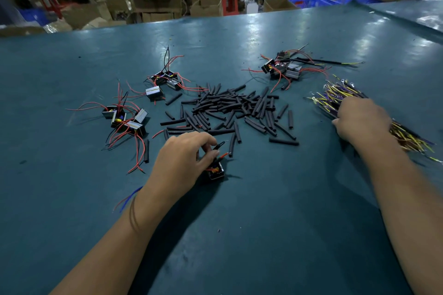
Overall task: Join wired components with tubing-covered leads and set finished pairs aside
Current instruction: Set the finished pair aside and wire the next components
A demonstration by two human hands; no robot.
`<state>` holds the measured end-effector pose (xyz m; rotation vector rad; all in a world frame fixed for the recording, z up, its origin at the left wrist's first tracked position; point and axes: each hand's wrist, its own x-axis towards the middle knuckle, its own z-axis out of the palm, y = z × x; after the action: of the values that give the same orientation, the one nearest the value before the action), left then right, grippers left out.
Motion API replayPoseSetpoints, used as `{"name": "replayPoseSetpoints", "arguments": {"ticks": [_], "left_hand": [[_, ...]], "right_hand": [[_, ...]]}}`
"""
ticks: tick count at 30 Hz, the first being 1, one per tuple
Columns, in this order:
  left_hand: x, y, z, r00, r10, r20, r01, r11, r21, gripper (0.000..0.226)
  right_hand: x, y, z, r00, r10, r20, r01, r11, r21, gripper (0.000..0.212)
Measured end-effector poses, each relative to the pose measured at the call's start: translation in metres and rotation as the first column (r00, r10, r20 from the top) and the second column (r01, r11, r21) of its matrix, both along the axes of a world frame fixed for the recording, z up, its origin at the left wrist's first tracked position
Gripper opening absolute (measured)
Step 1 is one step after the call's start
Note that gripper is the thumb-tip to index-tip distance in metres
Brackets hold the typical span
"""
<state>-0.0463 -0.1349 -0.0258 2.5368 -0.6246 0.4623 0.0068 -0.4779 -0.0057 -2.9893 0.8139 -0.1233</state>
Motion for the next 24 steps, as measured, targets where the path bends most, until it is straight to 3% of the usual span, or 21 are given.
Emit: {"name": "replayPoseSetpoints", "arguments": {"ticks": [5,9,11,13,14,15,16,17,18,20,24], "left_hand": [[-0.002,0.001,0.002,1.0,-0.001,-0.021,-0.001,0.995,-0.103,0.005],[-0.003,0.001,0.007,1.0,0.024,0.017,-0.021,0.987,-0.157,0.012],[-0.005,0.001,0.009,0.998,0.032,0.051,-0.022,0.983,-0.184,0.013],[-0.007,-0.001,0.013,0.994,0.035,0.1,-0.011,0.973,-0.228,0.013],[-0.009,-0.001,0.014,0.992,0.036,0.121,-0.004,0.967,-0.256,0.011],[-0.011,-0.002,0.015,0.992,0.031,0.124,0.006,0.956,-0.292,0.009],[-0.013,-0.004,0.016,0.996,0.01,0.09,0.023,0.933,-0.359,0.008],[-0.016,-0.006,0.017,0.999,-0.039,0.012,0.04,0.881,-0.472,0.008],[-0.018,-0.009,0.018,0.989,-0.124,-0.086,0.045,0.788,-0.613,0.009],[-0.024,-0.014,0.02,0.939,-0.279,-0.203,0.011,0.611,-0.791,0.011],[-0.034,-0.025,0.016,0.877,-0.402,-0.265,0.036,0.605,-0.795,0.012]], "right_hand": [[0.001,0.007,0.0,1.0,0.028,0.011,-0.027,0.998,-0.062,0.026],[-0.002,0.015,0.008,0.969,0.146,0.197,-0.127,0.986,-0.109,0.019],[-0.005,0.021,0.014,0.909,0.203,0.365,-0.197,0.979,-0.053,0.017],[-0.01,0.031,0.02,0.823,0.238,0.516,-0.357,0.923,0.143,0.014],[-0.015,0.041,0.025,0.795,0.21,0.568,-0.466,0.811,0.353,0.011],[-0.021,0.054,0.028,0.792,0.158,0.59,-0.554,0.59,0.587,0.008],[-0.026,0.068,0.03,0.809,0.099,0.579,-0.579,0.302,0.757,0.008],[-0.031,0.08,0.03,0.833,0.052,0.551,-0.553,0.038,0.832,0.008],[-0.035,0.091,0.029,0.854,0.024,0.52,-0.512,-0.139,0.848,0.009],[-0.04,0.108,0.025,0.881,0.001,0.474,-0.45,-0.308,0.838,0.011],[-0.047,0.122,0.02,0.897,0.016,0.441,-0.402,-0.382,0.832,0.01]]}}
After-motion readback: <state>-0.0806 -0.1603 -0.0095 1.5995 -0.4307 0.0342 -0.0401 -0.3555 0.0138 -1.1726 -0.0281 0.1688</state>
